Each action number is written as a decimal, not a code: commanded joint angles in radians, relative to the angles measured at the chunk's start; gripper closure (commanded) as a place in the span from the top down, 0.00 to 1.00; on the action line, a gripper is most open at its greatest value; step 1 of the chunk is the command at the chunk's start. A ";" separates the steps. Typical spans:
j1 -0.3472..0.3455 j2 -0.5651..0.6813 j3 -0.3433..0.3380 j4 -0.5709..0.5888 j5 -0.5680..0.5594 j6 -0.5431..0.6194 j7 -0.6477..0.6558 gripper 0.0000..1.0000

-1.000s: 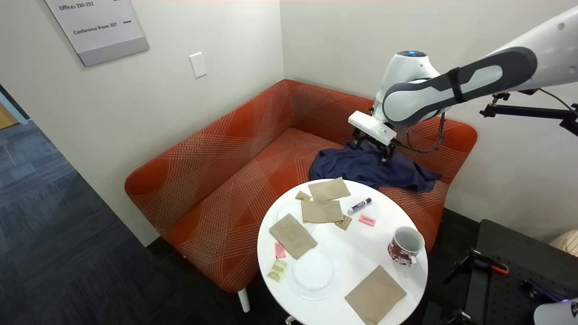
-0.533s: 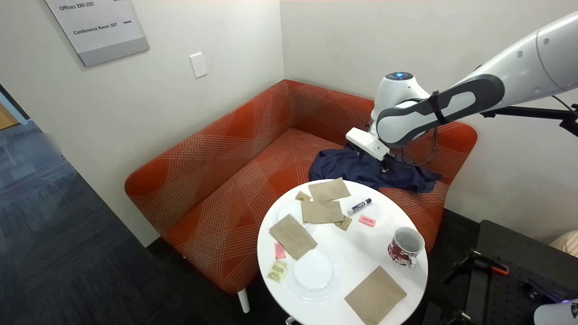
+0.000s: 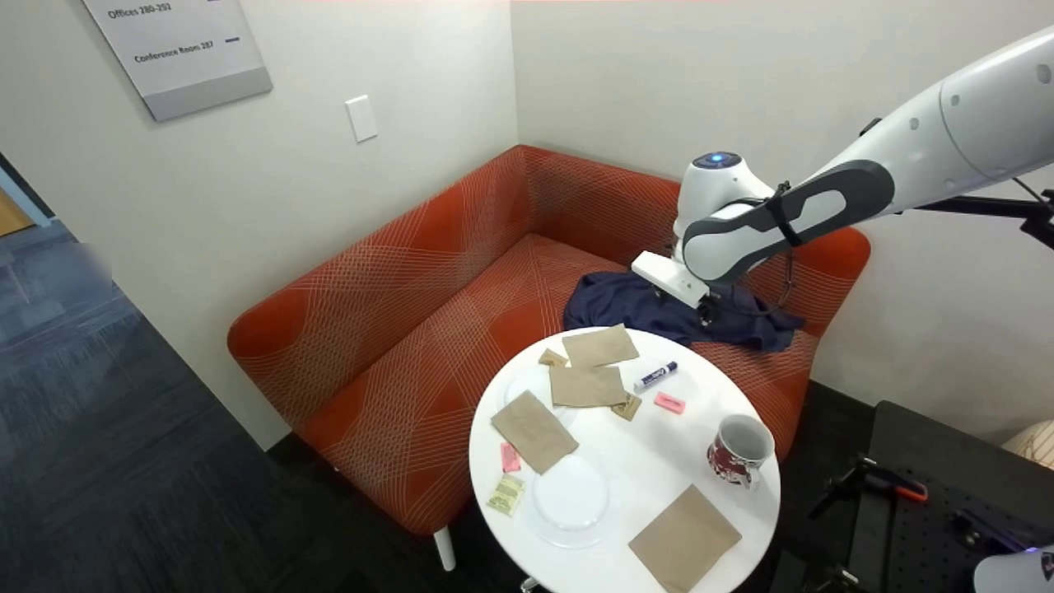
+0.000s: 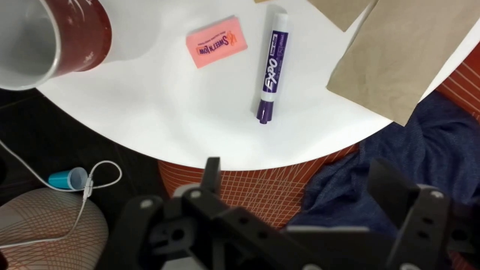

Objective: Put the marker in the red cup

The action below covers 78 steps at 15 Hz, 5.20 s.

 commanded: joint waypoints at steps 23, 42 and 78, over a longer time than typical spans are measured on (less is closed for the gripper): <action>-0.019 0.266 0.050 0.176 0.143 0.091 -0.116 1.00; -0.029 0.455 0.059 0.305 0.202 0.069 -0.112 1.00; 0.284 0.072 -0.076 0.105 -0.234 -0.251 0.199 0.05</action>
